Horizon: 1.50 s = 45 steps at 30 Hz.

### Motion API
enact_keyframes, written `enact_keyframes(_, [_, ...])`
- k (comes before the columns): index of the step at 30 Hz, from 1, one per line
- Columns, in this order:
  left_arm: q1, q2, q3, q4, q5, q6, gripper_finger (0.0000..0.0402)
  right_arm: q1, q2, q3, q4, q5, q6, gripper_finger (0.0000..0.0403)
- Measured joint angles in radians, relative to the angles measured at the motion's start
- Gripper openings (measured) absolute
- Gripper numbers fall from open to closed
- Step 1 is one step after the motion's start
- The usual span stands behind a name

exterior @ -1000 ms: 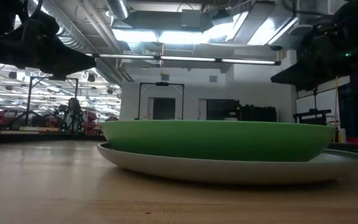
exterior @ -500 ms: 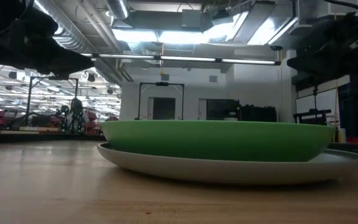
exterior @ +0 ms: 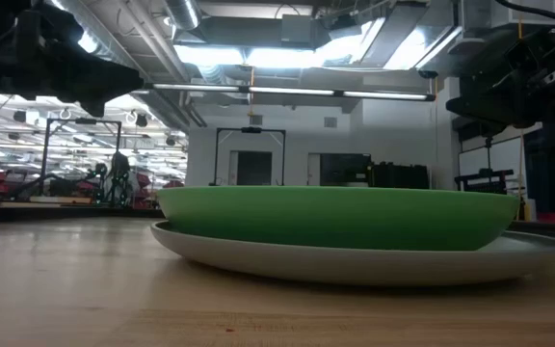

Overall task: Stack plastic plates
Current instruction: Return to Home Position

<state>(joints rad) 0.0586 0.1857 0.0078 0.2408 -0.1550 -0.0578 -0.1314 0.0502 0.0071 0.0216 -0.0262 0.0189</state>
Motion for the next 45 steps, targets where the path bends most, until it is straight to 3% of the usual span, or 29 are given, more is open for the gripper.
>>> enact_keyframes(4, [0.000, -0.042, 0.000, -0.066, 0.019, 0.007, 0.0092, 0.000, 0.000, 0.000, 0.000, 0.000, 0.000, 0.0001])
enact_keyframes(10, [0.000, -0.076, 0.000, -0.127, -0.057, -0.029, 0.0092, 0.000, 0.000, 0.000, -0.001, 0.000, 0.002, 0.0001])
enact_keyframes(45, [0.000, -0.075, 0.000, -0.128, -0.089, -0.055, 0.0092, 0.000, 0.000, 0.000, -0.002, 0.000, 0.002, 0.0001])
